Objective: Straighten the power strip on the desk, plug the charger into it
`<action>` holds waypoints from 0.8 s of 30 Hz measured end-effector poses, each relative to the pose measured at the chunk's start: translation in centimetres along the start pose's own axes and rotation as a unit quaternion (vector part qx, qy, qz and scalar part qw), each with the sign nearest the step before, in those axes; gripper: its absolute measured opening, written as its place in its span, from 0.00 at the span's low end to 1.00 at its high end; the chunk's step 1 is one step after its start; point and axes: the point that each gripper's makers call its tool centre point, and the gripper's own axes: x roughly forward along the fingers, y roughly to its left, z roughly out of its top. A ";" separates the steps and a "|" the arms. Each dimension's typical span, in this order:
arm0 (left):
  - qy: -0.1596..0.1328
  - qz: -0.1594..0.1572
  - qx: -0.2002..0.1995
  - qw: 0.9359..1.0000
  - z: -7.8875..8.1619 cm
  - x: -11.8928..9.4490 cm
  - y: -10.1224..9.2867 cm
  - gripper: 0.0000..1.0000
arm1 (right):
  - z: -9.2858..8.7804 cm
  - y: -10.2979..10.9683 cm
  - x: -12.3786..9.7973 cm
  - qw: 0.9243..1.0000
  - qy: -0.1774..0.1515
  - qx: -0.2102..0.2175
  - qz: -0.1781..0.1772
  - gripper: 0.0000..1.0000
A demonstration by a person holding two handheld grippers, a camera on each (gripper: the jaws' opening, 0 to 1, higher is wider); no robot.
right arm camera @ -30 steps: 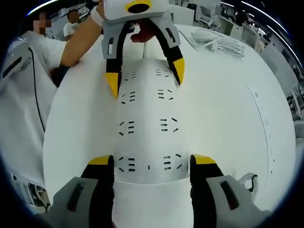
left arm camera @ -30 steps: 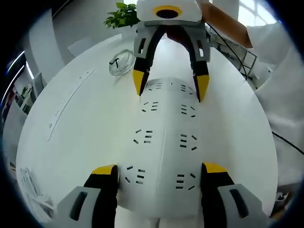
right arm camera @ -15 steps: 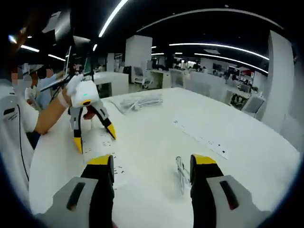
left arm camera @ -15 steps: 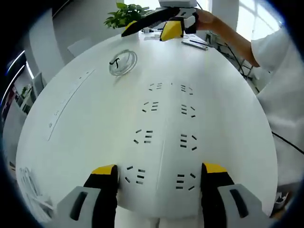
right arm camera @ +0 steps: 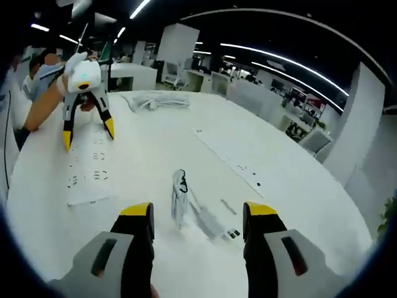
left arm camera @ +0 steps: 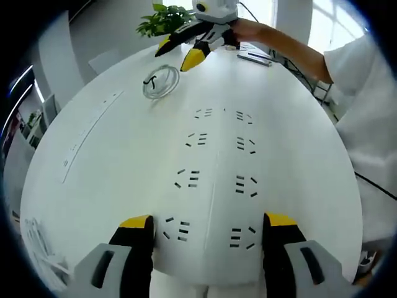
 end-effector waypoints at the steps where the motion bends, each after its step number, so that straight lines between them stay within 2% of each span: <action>1: 0.000 0.000 0.000 1.000 0.0 0.0 0.0 0.72 | -0.2 -0.3 0.3 1.000 0.011 -0.017 0.004 0.56; 3: -0.001 0.000 0.000 1.000 0.0 0.0 -0.1 0.72 | -1.4 -0.7 0.8 0.996 0.060 -0.066 0.021 0.53; 5: -0.002 0.000 0.001 1.000 0.1 0.0 -0.1 0.72 | -1.4 -1.0 1.1 0.992 0.073 -0.097 0.035 0.52; 6: -0.002 0.000 0.001 1.000 0.1 0.0 -0.1 0.72 | -1.4 -1.0 1.2 0.991 0.077 -0.102 0.048 0.52; 8: -0.001 0.000 0.001 1.000 0.1 0.1 -0.1 0.72 | -1.1 -1.2 1.6 0.992 0.079 -0.077 0.058 0.53; 10: 0.000 0.000 0.001 1.000 0.1 0.1 -0.1 0.72 | -2.1 -1.5 1.9 0.982 0.116 -0.130 0.071 0.51; 11: 0.000 0.000 0.001 1.000 0.1 0.1 -0.1 0.72 | -2.5 -1.9 2.0 0.979 0.131 -0.141 0.073 0.51; 14: -0.001 0.000 0.001 1.000 0.1 0.1 -0.1 0.72 | -2.2 -1.6 1.6 0.975 0.138 -0.142 0.102 0.51; 15: -0.001 0.000 0.001 1.000 0.1 0.1 -0.1 0.72 | -2.5 -1.2 1.4 0.971 0.153 -0.145 0.116 0.51; 17: 0.000 0.000 0.001 1.000 0.1 0.1 0.0 0.72 | -3.1 -1.5 1.4 0.958 0.185 -0.183 0.116 0.48; 19: -0.001 0.000 0.001 1.000 0.0 0.1 0.0 0.72 | -3.8 -2.0 1.5 0.940 0.219 -0.234 0.116 0.47; 20: -0.001 0.000 0.001 1.000 0.0 0.1 0.0 0.72 | -4.0 -2.5 1.6 0.934 0.231 -0.250 0.108 0.46; 21: -0.001 -0.001 0.002 1.000 0.0 0.1 0.0 0.72 | -4.1 -3.0 1.8 0.933 0.238 -0.251 0.100 0.46; 24: 0.000 -0.001 0.002 1.000 0.0 0.1 0.0 0.72 | -4.1 -2.8 3.0 0.933 0.238 -0.244 0.113 0.46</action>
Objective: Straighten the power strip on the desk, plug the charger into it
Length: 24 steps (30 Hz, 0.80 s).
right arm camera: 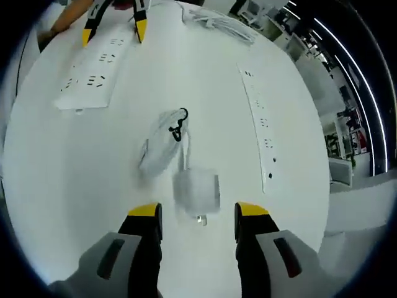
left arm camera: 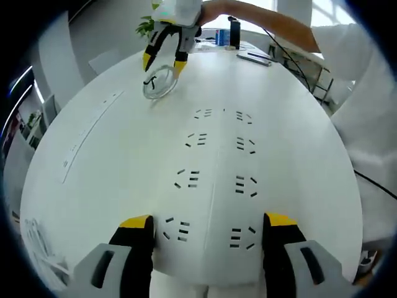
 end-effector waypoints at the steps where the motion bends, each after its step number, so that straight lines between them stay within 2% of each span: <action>1: 0.000 0.000 0.000 1.000 0.0 0.0 0.0 0.72 | 0.0 0.0 0.4 1.000 0.004 -0.005 0.006 0.46; 3: -0.001 0.000 0.000 1.000 0.0 0.0 0.0 0.72 | -0.2 -0.3 0.9 1.000 0.020 -0.013 0.011 0.44; 9: -0.001 0.000 0.000 1.000 0.0 0.0 0.1 0.72 | 0.4 -0.8 1.6 0.999 0.016 -0.015 0.026 0.37; 14: -0.001 -0.001 0.000 1.000 -0.1 0.0 0.2 0.72 | 0.4 -0.3 2.0 0.998 0.020 -0.023 0.047 0.28; 24: -0.001 0.000 0.000 1.000 0.0 0.0 0.1 0.72 | 0.6 0.7 1.7 0.999 0.028 -0.022 0.038 0.27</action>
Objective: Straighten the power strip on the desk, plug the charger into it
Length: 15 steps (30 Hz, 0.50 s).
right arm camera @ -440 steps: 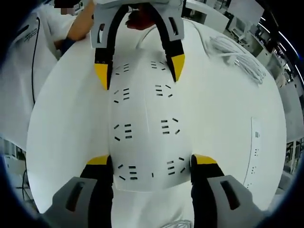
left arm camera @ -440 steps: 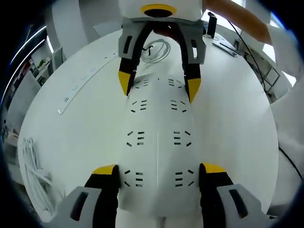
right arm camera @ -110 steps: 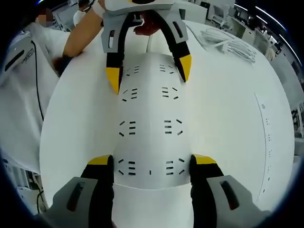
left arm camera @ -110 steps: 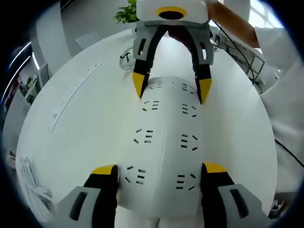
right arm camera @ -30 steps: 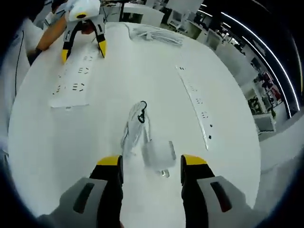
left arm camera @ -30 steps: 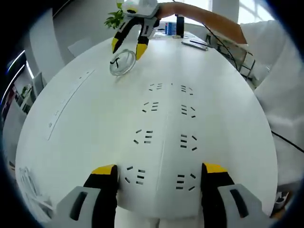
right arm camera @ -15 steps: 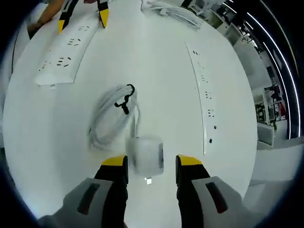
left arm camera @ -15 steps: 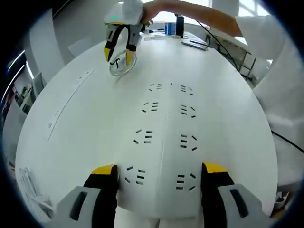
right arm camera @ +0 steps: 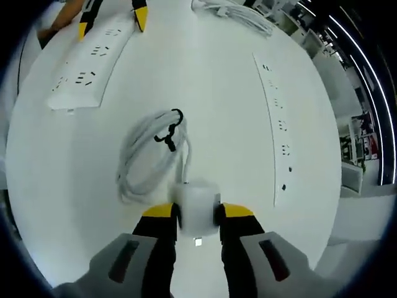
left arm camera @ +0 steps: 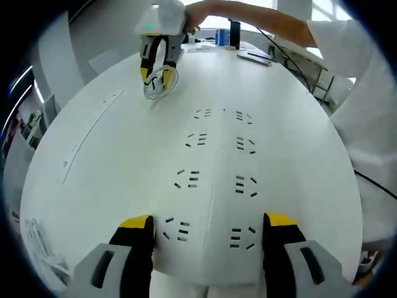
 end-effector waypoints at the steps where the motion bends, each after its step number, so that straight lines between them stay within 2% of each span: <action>1: 0.000 0.000 0.000 1.000 0.0 0.0 0.0 0.72 | 0.1 0.0 -0.1 1.000 -0.002 -0.002 -0.010 0.26; 3: 0.000 0.000 0.000 1.000 0.0 0.0 0.0 0.72 | 0.1 0.0 -0.3 0.999 0.001 -0.018 -0.042 0.26; 5: 0.000 0.000 0.000 1.000 0.0 0.0 0.0 0.72 | 0.3 0.4 -0.5 0.998 0.002 -0.025 -0.058 0.26; 8: 0.001 0.001 0.000 1.000 0.0 0.0 0.0 0.72 | 1.2 1.1 -0.8 0.995 -0.010 -0.030 -0.091 0.26; 12: 0.002 0.001 -0.001 1.000 0.0 0.0 -0.1 0.72 | 1.9 1.9 -1.3 0.989 -0.024 -0.050 -0.139 0.26; 15: 0.003 0.001 -0.001 1.000 0.0 0.0 -0.1 0.72 | 2.1 2.9 -1.8 0.980 -0.020 -0.083 -0.181 0.26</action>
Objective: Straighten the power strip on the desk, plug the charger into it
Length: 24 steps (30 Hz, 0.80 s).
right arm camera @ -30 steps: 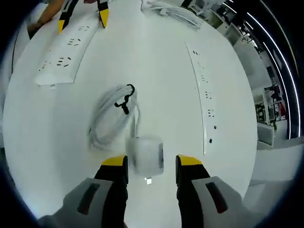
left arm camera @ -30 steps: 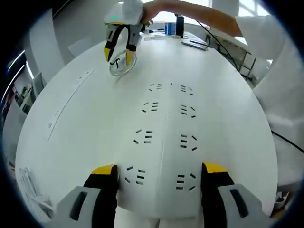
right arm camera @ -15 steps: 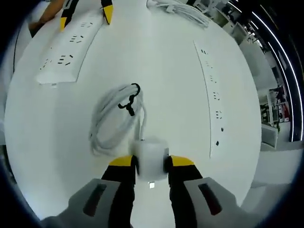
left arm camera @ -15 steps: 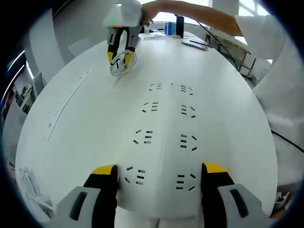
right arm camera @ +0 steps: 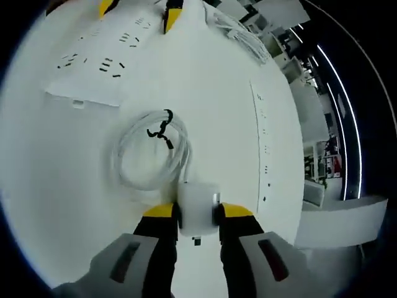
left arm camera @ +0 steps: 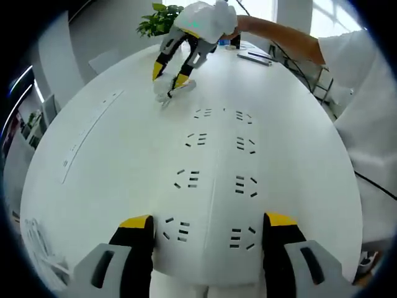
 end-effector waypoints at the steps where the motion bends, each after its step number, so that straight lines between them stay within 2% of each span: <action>1: 0.000 0.000 0.000 1.000 0.0 0.0 0.0 0.72 | 0.3 0.2 -0.2 1.000 -0.002 -0.011 -0.013 0.26; 5: -0.001 -0.001 0.000 1.000 0.0 0.0 0.0 0.72 | 1.0 1.0 -1.1 0.997 -0.015 -0.035 -0.060 0.25; 8: -0.002 -0.001 0.001 1.000 0.0 0.0 0.0 0.72 | 1.2 1.5 -1.5 0.993 -0.018 -0.077 -0.093 0.25; 13: -0.004 -0.003 0.001 1.000 0.0 0.0 0.0 0.72 | 1.5 1.9 -1.8 0.988 -0.021 -0.099 -0.120 0.26; 16: -0.007 -0.003 0.002 1.000 0.0 0.0 0.0 0.72 | 1.7 2.5 -2.6 0.989 -0.027 -0.082 -0.118 0.26; 17: -0.007 -0.003 0.002 1.000 0.0 0.0 0.0 0.72 | 1.9 3.1 -3.1 0.992 -0.044 -0.057 -0.102 0.26; 20: -0.009 -0.005 0.003 1.000 0.0 0.0 0.0 0.72 | 2.3 3.8 -4.3 0.994 -0.066 -0.011 -0.082 0.25; 22: -0.010 -0.006 0.005 1.000 0.0 0.0 0.0 0.72 | 2.4 4.1 -5.1 0.995 -0.064 -0.001 -0.075 0.21; 24: -0.010 -0.006 0.005 1.000 0.0 0.0 0.0 0.72 | 2.9 4.4 -5.8 0.993 -0.091 0.042 -0.064 0.21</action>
